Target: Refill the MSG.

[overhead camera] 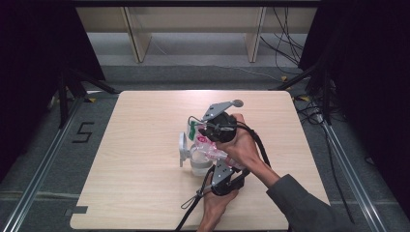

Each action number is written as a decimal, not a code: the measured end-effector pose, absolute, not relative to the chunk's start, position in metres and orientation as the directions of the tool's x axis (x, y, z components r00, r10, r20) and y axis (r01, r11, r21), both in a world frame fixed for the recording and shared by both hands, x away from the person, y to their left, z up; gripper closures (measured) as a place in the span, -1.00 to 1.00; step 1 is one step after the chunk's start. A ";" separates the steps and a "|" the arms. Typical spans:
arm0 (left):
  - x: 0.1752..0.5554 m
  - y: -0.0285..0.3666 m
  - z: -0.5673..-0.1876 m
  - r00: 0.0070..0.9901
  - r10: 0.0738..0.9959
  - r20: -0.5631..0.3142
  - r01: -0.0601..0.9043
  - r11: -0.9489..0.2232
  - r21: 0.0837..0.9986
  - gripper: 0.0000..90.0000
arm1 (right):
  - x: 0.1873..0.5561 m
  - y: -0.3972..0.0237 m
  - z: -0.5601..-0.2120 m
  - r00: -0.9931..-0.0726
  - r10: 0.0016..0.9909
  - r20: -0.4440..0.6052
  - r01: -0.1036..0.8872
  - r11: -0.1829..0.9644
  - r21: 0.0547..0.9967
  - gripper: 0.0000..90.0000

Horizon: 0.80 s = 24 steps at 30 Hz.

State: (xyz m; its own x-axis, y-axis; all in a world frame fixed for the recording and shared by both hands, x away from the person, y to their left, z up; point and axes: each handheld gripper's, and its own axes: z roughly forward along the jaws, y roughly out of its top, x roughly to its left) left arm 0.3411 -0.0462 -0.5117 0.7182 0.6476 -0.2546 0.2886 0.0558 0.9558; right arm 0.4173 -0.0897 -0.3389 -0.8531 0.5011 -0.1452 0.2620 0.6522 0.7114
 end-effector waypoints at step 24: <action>0.340 -0.049 -0.511 0.723 0.641 -0.257 0.287 0.059 0.956 0.61 | 0.418 -0.092 -0.338 -0.849 0.507 -0.150 0.259 0.647 0.717 1.00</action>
State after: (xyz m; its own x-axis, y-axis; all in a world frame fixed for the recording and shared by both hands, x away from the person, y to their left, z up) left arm 0.3404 -0.0488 -0.5111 0.7231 0.6411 -0.2571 0.2874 0.0593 0.9560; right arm 0.4175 -0.0923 -0.3384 -0.8491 0.5066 -0.1496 0.2595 0.6468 0.7172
